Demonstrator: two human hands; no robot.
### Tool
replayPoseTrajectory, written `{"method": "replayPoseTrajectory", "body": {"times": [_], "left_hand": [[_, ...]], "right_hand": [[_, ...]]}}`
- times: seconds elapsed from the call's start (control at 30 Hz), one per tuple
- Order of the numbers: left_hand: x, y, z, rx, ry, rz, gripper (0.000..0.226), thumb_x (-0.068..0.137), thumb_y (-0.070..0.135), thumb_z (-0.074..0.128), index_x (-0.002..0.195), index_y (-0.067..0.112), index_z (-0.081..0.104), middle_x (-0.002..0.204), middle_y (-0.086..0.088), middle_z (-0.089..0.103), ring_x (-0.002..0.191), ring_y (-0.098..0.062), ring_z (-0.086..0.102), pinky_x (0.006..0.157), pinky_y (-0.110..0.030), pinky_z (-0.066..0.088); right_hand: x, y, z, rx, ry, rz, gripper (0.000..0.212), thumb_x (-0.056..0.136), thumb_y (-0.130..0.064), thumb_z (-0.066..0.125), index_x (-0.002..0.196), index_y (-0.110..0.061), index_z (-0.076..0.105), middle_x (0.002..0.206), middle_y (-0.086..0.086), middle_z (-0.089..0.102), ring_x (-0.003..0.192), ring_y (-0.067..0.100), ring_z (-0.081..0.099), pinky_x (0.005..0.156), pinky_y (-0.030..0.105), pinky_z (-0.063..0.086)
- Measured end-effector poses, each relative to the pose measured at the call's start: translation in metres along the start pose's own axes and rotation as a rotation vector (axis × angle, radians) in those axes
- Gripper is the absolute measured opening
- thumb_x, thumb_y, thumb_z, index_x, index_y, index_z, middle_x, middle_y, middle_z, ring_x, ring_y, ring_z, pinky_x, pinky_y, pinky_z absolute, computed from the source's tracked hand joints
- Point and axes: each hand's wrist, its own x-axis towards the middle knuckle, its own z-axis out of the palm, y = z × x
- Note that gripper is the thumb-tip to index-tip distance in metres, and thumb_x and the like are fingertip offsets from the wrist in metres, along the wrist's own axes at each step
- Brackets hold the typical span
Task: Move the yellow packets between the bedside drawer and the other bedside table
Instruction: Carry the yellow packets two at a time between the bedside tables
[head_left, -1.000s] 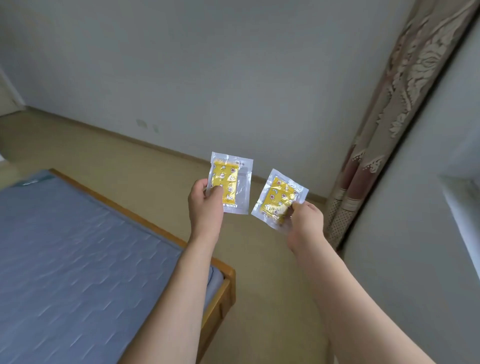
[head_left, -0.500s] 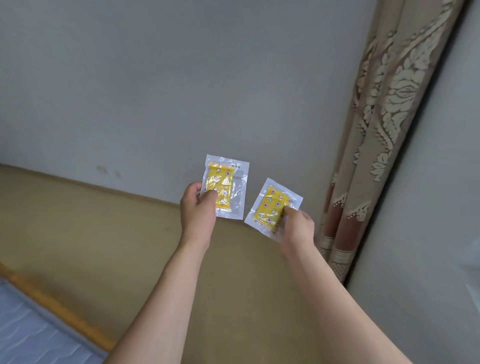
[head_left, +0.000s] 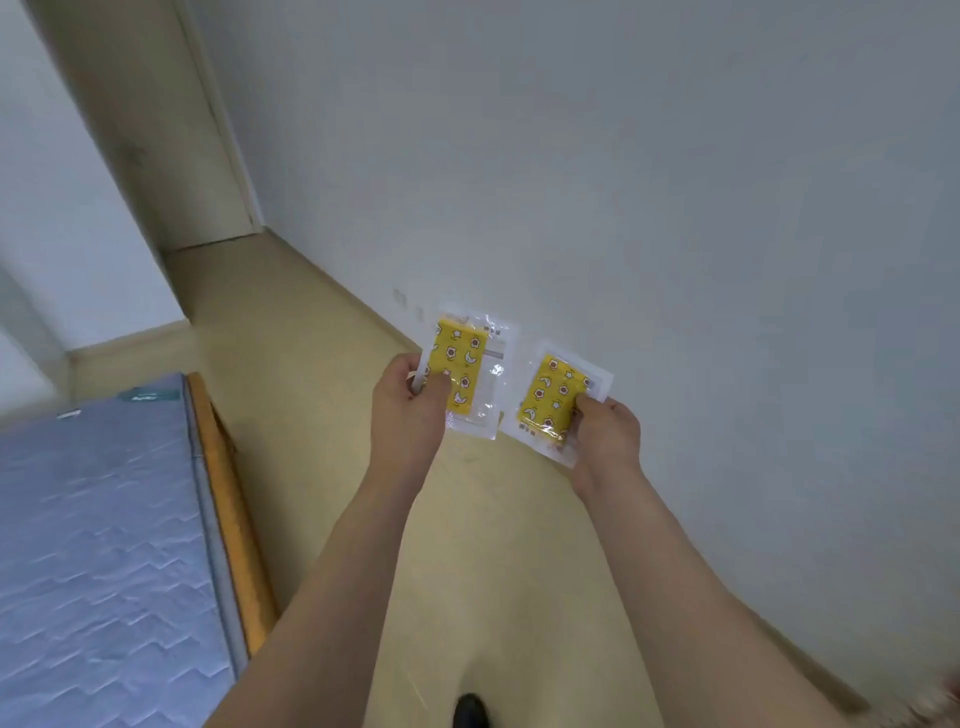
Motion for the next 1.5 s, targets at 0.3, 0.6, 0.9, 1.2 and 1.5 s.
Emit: {"method": "replayPoseTrajectory", "body": {"times": [0.3, 0.6, 0.9, 1.2, 1.5], "left_hand": [[0.235, -0.027, -0.045, 0.005, 0.211, -0.037, 0.018, 0.088, 0.009, 0.054, 0.088, 0.025, 0.061, 0.087, 0.001, 0.074, 0.079, -0.021, 0.069, 0.071, -0.036, 0.053], [0.405, -0.083, -0.082, 0.027, 0.420, -0.115, 0.013, 0.090, 0.014, 0.055, 0.091, 0.025, 0.063, 0.095, -0.001, 0.074, 0.090, -0.024, 0.071, 0.077, -0.040, 0.056], [0.645, -0.099, -0.104, 0.058, 0.572, -0.156, 0.012, 0.093, 0.013, 0.053, 0.094, 0.021, 0.062, 0.093, -0.001, 0.072, 0.085, -0.021, 0.070, 0.071, -0.035, 0.057], [0.833, -0.100, -0.136, 0.026, 0.709, -0.147, 0.011, 0.093, 0.012, 0.051, 0.099, 0.015, 0.060, 0.096, -0.002, 0.072, 0.083, -0.022, 0.068, 0.065, -0.032, 0.052], [1.037, -0.156, -0.168, 0.004, 0.723, -0.137, 0.011, 0.094, 0.015, 0.054, 0.098, 0.022, 0.062, 0.090, 0.007, 0.073, 0.082, -0.014, 0.071, 0.071, -0.033, 0.058]], "right_hand": [[0.143, 0.009, 0.217, -0.054, -0.193, 0.107, 0.010, 0.095, -0.009, 0.052, 0.102, -0.008, 0.059, 0.104, 0.016, 0.068, 0.081, 0.029, 0.069, 0.061, 0.048, 0.060], [0.256, 0.049, 0.391, -0.131, -0.332, 0.214, 0.006, 0.099, -0.010, 0.051, 0.098, -0.010, 0.057, 0.090, 0.008, 0.068, 0.067, 0.019, 0.068, 0.043, 0.027, 0.053], [0.411, 0.068, 0.604, -0.173, -0.508, 0.251, 0.020, 0.097, -0.011, 0.052, 0.116, -0.006, 0.058, 0.106, 0.012, 0.071, 0.086, 0.028, 0.071, 0.074, 0.050, 0.059], [0.516, 0.067, 0.790, -0.248, -0.638, 0.223, 0.017, 0.099, -0.014, 0.052, 0.114, -0.008, 0.057, 0.094, 0.003, 0.069, 0.070, 0.014, 0.068, 0.046, 0.028, 0.055], [0.638, 0.108, 0.969, -0.314, -0.684, 0.173, 0.018, 0.098, -0.014, 0.052, 0.114, -0.009, 0.058, 0.104, 0.009, 0.071, 0.087, 0.024, 0.071, 0.070, 0.045, 0.060]]}}
